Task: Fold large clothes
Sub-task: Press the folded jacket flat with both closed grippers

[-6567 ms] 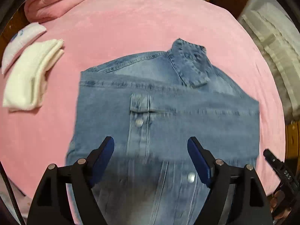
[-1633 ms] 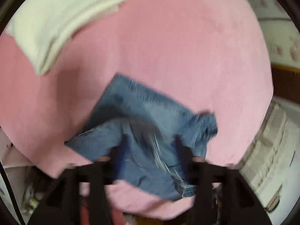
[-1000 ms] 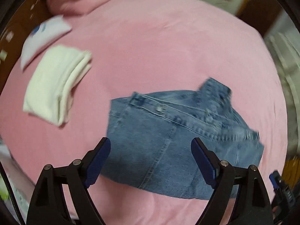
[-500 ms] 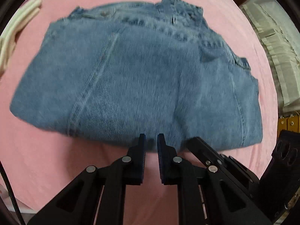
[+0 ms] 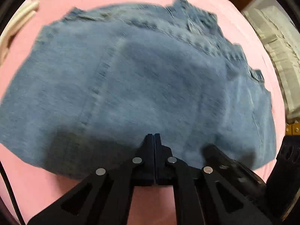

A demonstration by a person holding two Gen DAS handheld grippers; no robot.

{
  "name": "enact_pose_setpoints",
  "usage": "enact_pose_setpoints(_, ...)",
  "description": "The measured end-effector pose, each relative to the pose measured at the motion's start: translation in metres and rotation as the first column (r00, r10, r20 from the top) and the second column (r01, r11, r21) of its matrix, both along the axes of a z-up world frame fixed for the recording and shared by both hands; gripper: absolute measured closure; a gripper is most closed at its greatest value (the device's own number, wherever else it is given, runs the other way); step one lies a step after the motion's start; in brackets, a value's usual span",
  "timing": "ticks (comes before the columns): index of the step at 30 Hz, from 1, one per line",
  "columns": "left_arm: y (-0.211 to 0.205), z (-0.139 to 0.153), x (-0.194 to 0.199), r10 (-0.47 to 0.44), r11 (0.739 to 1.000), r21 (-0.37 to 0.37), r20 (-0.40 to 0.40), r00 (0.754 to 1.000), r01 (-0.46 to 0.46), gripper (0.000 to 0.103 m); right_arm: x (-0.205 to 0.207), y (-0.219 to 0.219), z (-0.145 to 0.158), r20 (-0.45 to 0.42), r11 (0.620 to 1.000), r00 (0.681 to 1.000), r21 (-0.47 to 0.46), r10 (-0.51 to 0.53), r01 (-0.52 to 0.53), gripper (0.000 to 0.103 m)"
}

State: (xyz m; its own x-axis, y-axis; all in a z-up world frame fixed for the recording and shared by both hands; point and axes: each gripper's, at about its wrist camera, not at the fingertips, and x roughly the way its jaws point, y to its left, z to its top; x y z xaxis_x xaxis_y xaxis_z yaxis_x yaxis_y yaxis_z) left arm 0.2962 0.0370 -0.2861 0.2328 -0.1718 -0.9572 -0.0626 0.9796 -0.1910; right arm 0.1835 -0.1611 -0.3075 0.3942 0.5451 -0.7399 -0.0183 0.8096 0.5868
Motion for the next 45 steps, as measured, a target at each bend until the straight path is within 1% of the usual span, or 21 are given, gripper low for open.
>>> enact_pose_setpoints(3,0.039,0.007,-0.001,0.074,0.995,0.070,0.044,0.996,-0.077,0.102,-0.009,-0.056,-0.006,-0.032,0.990,0.994,0.095,-0.104,0.106,0.103)
enact_pose_setpoints(5,0.070,0.008,0.001,0.147,0.968,0.200,0.052,0.988,-0.154,0.102,-0.019,-0.093,0.000,-0.007,0.988,0.989,0.037,-0.150,0.150,0.103)
enact_pose_setpoints(7,0.117,0.004,0.001,0.248,0.933,0.259,0.040,0.968,-0.250,0.102,-0.033,-0.123,0.011,0.037,0.966,0.979,-0.155,-0.202,0.205,0.103)
enact_pose_setpoints(8,0.131,0.002,0.000,0.274,0.930,0.243,0.038,0.961,-0.275,0.102,-0.040,-0.142,0.013,0.041,0.927,0.965,-0.268,-0.261,0.262,0.103)
enact_pose_setpoints(9,0.152,0.002,-0.002,0.310,0.930,0.194,0.052,0.949,-0.314,0.102,-0.046,-0.161,0.013,0.047,0.895,0.947,-0.313,-0.318,0.316,0.103)
enact_pose_setpoints(12,0.170,0.000,0.001,0.310,0.928,0.198,0.063,0.949,-0.317,0.102,-0.058,-0.200,0.017,0.066,0.783,0.876,-0.419,-0.478,0.460,0.103)
enact_pose_setpoints(14,0.166,0.005,0.003,0.321,0.918,0.224,0.066,0.945,-0.328,0.102,-0.055,-0.204,0.019,0.045,0.616,0.821,-0.638,-0.570,0.462,0.103)
enact_pose_setpoints(17,0.141,0.025,0.001,0.291,0.936,0.180,0.097,0.952,-0.304,0.102,-0.070,-0.198,0.048,0.125,0.683,0.792,-0.440,-0.597,0.583,0.103)
enact_pose_setpoints(19,0.110,0.041,-0.008,0.230,0.973,0.007,0.106,0.967,-0.232,0.101,-0.068,-0.166,0.067,0.155,0.765,0.838,-0.348,-0.523,0.541,0.103)
enact_pose_setpoints(22,0.057,0.041,-0.015,0.111,0.980,-0.174,0.060,0.992,-0.099,0.101,-0.059,-0.100,0.067,0.098,0.918,0.925,-0.122,-0.367,0.377,0.103)
enact_pose_setpoints(24,0.024,0.030,-0.017,0.064,0.965,-0.254,0.020,0.998,-0.057,0.101,-0.053,-0.057,0.050,0.035,0.944,0.951,0.136,-0.308,0.301,0.103)
enact_pose_setpoints(26,0.009,0.018,-0.019,0.041,0.961,-0.273,-0.027,0.999,-0.047,0.101,-0.042,-0.015,0.028,-0.061,0.939,0.968,0.236,-0.244,0.251,0.103)
enact_pose_setpoints(29,-0.003,-0.006,-0.016,0.049,0.981,-0.182,-0.115,0.992,-0.069,0.101,-0.030,0.017,-0.002,-0.195,0.939,0.957,0.230,-0.214,0.256,0.103)
enact_pose_setpoints(31,0.013,-0.008,-0.023,0.077,0.985,-0.148,-0.109,0.991,-0.093,0.102,-0.025,0.011,-0.006,-0.197,0.944,0.959,0.220,-0.204,0.246,0.103)
enact_pose_setpoints(34,0.053,0.007,-0.025,0.098,0.994,-0.054,-0.007,0.995,-0.098,0.102,-0.033,-0.026,0.010,-0.094,0.977,0.972,-0.015,-0.215,0.214,0.103)
enact_pose_setpoints(36,0.083,0.008,-0.023,0.107,0.974,0.199,0.012,0.994,-0.108,0.102,-0.041,-0.071,0.016,-0.059,0.950,0.958,-0.165,-0.279,0.267,0.103)
enact_pose_setpoints(38,0.114,-0.001,-0.020,0.126,0.948,0.297,-0.010,0.992,-0.118,0.102,-0.049,-0.114,0.022,-0.032,0.861,0.928,-0.386,-0.371,0.331,0.103)
enact_pose_setpoints(39,0.129,-0.001,-0.019,0.155,0.958,0.244,-0.012,0.988,-0.148,0.102,-0.050,-0.127,0.023,-0.020,0.825,0.922,-0.455,-0.387,0.336,0.103)
enact_pose_setpoints(40,0.140,0.000,-0.019,0.193,0.966,0.177,-0.013,0.981,-0.188,0.102,-0.050,-0.140,0.026,-0.012,0.825,0.923,-0.453,-0.386,0.339,0.103)
enact_pose_setpoints(43,0.138,0.005,-0.019,0.227,0.968,0.111,-0.008,0.974,-0.224,0.102,-0.046,-0.143,0.039,0.000,0.846,0.918,-0.389,-0.397,0.366,0.103)
enact_pose_setpoints(45,0.110,0.006,-0.018,0.173,0.985,0.004,-0.022,0.985,-0.173,0.102,-0.041,-0.119,0.051,0.040,0.894,0.938,-0.294,-0.343,0.339,0.103)
